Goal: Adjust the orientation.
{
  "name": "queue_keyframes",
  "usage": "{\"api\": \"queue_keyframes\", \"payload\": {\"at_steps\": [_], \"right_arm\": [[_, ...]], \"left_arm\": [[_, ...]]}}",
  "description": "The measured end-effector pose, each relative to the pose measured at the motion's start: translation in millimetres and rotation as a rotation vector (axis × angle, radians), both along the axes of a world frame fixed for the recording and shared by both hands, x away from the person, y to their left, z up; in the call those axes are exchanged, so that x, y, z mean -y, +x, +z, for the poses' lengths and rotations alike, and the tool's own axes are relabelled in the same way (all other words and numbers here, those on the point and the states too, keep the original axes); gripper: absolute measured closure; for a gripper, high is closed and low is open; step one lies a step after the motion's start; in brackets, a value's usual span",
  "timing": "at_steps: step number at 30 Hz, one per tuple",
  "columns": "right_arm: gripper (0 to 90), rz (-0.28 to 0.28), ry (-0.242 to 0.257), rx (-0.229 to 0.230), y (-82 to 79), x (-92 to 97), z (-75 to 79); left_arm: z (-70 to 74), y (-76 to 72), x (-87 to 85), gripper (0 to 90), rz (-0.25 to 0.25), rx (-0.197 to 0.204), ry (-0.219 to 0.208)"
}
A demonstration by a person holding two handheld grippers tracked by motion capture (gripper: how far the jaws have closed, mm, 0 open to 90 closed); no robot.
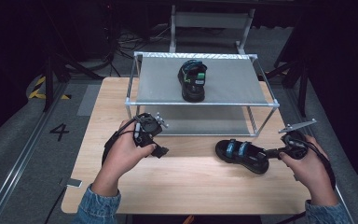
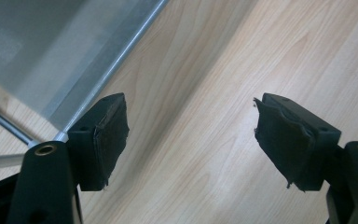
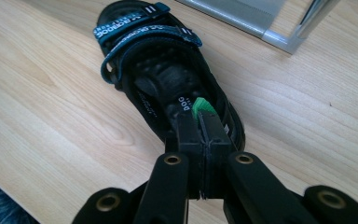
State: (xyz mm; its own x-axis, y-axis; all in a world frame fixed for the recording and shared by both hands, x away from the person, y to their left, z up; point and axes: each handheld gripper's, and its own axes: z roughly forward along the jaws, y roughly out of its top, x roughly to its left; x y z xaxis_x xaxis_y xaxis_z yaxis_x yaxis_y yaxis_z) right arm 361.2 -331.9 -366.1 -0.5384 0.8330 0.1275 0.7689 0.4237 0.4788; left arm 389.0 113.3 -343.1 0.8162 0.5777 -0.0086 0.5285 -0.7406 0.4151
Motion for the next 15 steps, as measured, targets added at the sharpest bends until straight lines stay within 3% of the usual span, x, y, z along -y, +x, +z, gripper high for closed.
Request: {"api": "queue_keyframes", "payload": {"at_steps": [8, 15], "right_arm": [[89.4, 0.061, -0.018, 0.006, -9.8, -15.3, 7.9], [89.4, 0.151, -0.024, -0.004, -25.9, -37.9, 12.2]], "left_arm": [[-10.0, 6.1, 4.6, 25.7, -0.009, -0.029, 0.011], [-16.2, 11.6, 6.7, 25.7, -0.016, -0.054, 0.018]]}}
